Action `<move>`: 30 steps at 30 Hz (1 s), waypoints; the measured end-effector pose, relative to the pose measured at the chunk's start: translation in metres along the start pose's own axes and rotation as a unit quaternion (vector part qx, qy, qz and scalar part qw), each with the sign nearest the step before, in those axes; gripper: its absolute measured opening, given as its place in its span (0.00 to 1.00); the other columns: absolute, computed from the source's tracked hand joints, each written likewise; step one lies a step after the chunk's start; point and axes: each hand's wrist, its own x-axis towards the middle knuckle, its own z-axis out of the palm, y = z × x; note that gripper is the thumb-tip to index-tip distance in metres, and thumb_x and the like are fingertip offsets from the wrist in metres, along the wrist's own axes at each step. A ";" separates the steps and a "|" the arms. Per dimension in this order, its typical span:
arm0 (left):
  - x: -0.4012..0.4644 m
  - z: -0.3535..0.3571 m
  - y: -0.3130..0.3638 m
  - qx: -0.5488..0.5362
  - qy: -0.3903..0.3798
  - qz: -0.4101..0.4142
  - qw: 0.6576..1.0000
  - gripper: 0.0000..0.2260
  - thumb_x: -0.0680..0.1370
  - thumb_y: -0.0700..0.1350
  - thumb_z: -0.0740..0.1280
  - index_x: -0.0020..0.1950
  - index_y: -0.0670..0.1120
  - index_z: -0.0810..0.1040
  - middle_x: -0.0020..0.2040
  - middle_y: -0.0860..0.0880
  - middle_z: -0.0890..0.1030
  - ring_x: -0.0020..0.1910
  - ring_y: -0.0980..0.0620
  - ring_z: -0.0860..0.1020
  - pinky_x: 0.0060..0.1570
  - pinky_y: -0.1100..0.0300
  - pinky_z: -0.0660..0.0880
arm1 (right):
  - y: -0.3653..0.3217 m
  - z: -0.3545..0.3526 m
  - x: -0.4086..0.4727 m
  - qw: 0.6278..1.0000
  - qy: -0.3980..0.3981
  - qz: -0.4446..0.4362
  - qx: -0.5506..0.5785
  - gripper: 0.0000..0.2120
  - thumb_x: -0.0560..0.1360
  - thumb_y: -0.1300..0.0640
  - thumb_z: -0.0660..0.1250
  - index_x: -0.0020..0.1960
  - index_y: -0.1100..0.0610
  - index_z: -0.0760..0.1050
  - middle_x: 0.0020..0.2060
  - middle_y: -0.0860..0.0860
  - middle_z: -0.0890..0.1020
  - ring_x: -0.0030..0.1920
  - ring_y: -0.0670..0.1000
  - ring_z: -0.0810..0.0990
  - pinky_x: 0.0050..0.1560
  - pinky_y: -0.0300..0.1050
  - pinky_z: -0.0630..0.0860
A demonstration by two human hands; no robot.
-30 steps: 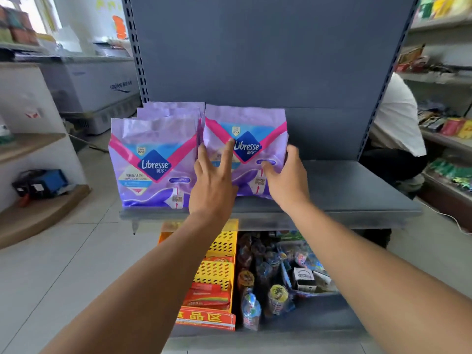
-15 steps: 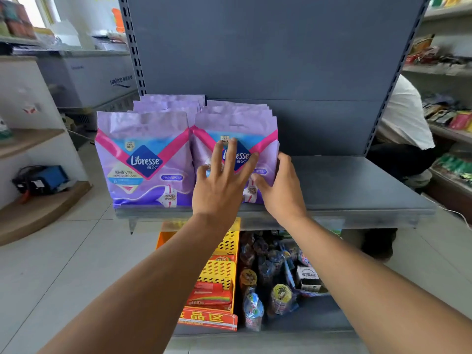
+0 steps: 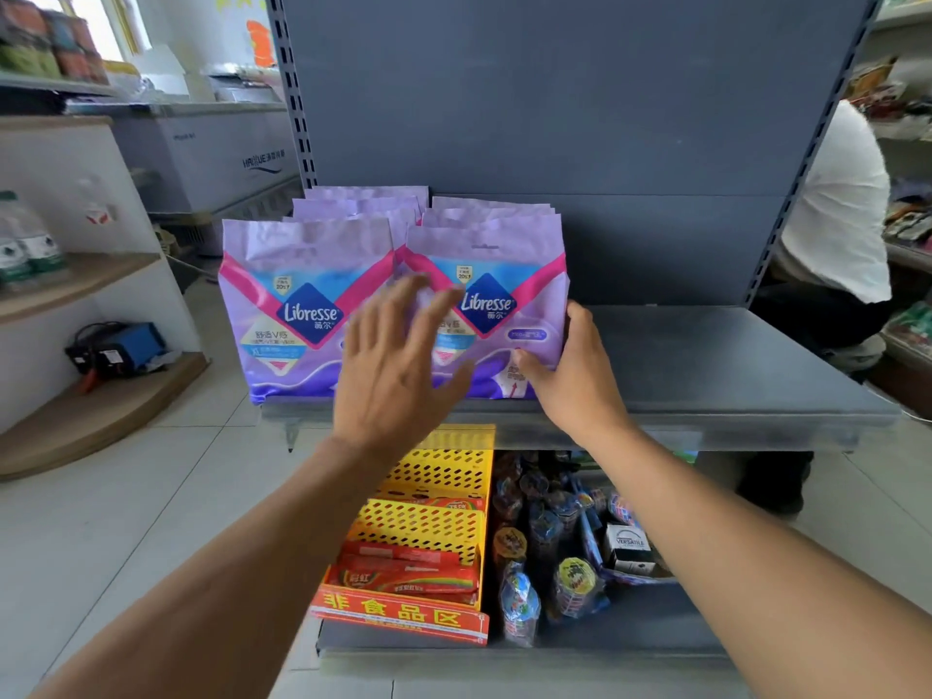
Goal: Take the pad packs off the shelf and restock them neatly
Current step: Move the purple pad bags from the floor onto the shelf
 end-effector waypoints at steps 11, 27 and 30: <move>-0.022 -0.028 -0.106 -0.278 -0.066 -0.436 0.853 0.59 0.60 0.51 0.82 0.78 0.54 0.44 0.71 0.47 0.65 0.68 0.47 0.69 0.64 0.48 0.71 | -0.018 0.009 0.017 0.994 -0.035 0.095 0.043 0.47 0.65 0.48 0.80 0.73 0.50 0.54 0.58 0.43 0.76 0.52 0.44 0.79 0.39 0.36 0.78; -0.008 -0.071 -0.005 -0.009 0.001 -0.065 0.998 0.21 0.76 0.51 0.64 0.66 0.43 0.71 0.65 0.39 0.72 0.63 0.37 0.69 0.65 0.43 0.67 | -0.046 -0.065 -0.060 0.929 0.050 -0.135 -0.341 0.25 0.76 0.48 0.65 0.69 0.58 0.69 0.67 0.55 0.73 0.66 0.58 0.71 0.59 0.54 0.74; -0.005 -0.075 0.061 -0.040 -0.107 0.014 0.993 0.18 0.75 0.51 0.61 0.61 0.44 0.75 0.57 0.43 0.78 0.55 0.39 0.76 0.54 0.46 0.75 | -0.048 -0.105 -0.095 0.899 -0.006 -0.170 -0.404 0.21 0.75 0.48 0.64 0.64 0.58 0.75 0.61 0.54 0.77 0.59 0.58 0.76 0.54 0.55 0.77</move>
